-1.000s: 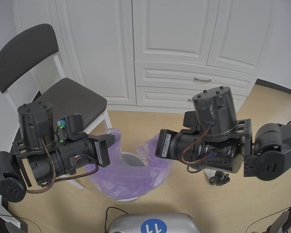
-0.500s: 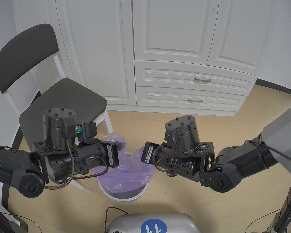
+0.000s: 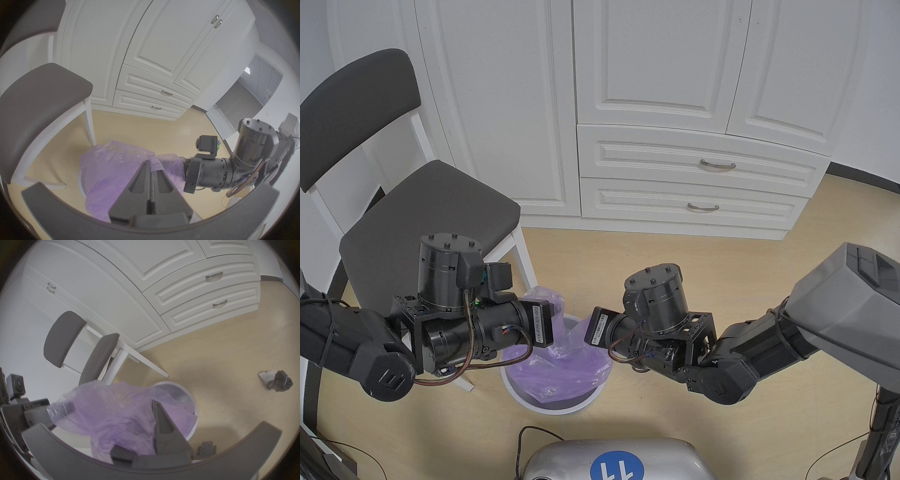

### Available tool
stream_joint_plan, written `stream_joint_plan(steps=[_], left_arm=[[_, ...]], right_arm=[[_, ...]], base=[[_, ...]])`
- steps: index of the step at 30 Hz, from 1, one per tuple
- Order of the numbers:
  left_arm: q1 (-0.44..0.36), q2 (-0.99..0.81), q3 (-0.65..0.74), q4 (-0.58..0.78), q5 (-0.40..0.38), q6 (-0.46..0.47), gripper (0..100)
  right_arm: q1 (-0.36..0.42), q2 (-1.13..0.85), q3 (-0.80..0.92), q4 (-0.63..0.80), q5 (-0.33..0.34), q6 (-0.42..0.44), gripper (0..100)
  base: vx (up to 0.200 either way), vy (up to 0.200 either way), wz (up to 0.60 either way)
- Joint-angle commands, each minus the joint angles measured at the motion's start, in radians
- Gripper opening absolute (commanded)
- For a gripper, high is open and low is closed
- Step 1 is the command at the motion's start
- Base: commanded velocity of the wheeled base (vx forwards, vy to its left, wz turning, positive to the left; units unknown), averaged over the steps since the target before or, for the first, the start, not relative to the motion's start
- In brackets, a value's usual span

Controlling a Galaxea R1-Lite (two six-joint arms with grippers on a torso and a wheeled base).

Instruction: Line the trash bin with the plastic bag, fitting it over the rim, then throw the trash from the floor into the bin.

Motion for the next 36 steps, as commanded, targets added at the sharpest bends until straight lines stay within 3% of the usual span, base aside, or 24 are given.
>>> stream_joint_plan(steps=[1, 15, 36], left_arm=[[0.000, 0.008, 0.002, 0.000, -0.001, 0.000, 0], [-0.051, 0.069, 0.022, -0.049, -0.009, -0.006, 0], [-0.051, 0.250, 0.013, -0.190, -0.003, -0.064, 0]], right_arm=[[0.011, 0.056, -0.006, -0.018, -0.001, 0.022, 0], [0.031, 0.168, -0.040, -0.057, -0.008, 0.056, 0], [-0.051, 0.156, -0.063, -0.048, -0.010, 0.048, 0]], base=[[0.000, 0.000, 0.00], [0.000, 0.000, 0.00], [0.000, 0.000, 0.00]])
